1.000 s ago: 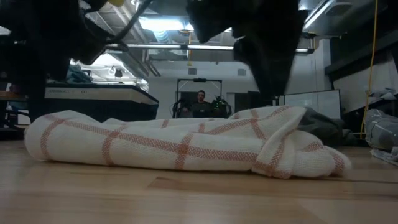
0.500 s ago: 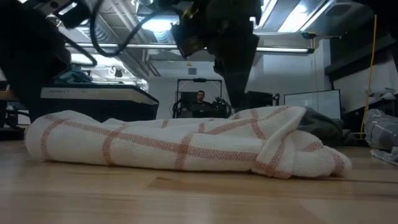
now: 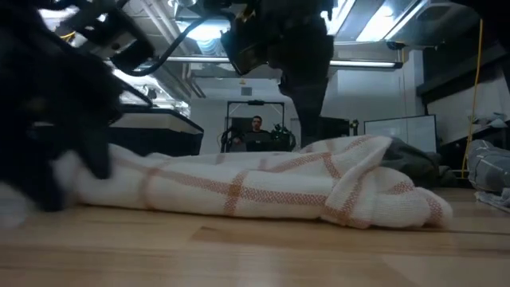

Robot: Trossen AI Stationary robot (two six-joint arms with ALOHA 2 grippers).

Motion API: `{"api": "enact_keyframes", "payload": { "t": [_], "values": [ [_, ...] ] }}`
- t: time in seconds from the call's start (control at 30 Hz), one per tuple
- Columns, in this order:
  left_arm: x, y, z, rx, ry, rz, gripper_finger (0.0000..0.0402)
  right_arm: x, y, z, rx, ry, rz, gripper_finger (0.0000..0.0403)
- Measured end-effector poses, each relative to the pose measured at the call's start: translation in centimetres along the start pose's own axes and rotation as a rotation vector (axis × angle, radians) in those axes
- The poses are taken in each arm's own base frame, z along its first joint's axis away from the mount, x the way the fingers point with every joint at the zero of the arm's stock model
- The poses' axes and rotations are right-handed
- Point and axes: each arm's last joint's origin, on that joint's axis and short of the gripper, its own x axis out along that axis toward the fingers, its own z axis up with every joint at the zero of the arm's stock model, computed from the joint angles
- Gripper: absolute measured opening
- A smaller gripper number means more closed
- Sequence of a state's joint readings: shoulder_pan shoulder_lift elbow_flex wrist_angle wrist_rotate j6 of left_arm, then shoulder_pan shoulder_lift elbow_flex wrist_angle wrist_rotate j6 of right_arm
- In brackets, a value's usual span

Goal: Fold towel
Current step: Stack the white towel on top of the gray patterned towel

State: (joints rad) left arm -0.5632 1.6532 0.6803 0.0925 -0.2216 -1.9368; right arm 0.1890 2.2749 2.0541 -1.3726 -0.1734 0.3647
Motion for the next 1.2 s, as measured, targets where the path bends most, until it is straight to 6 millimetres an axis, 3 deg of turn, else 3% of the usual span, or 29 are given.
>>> {"api": "enact_keyframes", "payload": {
  "t": [0.43, 0.63, 0.9, 1.2],
  "values": [
    [0.5, -1.7, 6.4, 0.149, -0.182, 0.012, 0.0140, 0.5, 2.3, -0.9, 0.028, -0.015, -0.046, 0.0220],
    [0.6, -1.9, 7.7, 0.199, -0.164, 0.027, 0.0139, -0.3, 2.2, -1.7, 0.073, 0.027, -0.040, 0.0220],
    [-0.2, -2.2, 7.9, 0.269, -0.163, 0.023, 0.0139, -7.1, 2.2, -4.4, 0.044, -0.149, 0.029, 0.0220],
    [-2.2, -3.3, 7.8, 0.309, -0.178, -0.045, 0.0139, -15.3, 0.9, -10.5, -0.053, -0.480, -0.014, 0.0220]
  ]
}}
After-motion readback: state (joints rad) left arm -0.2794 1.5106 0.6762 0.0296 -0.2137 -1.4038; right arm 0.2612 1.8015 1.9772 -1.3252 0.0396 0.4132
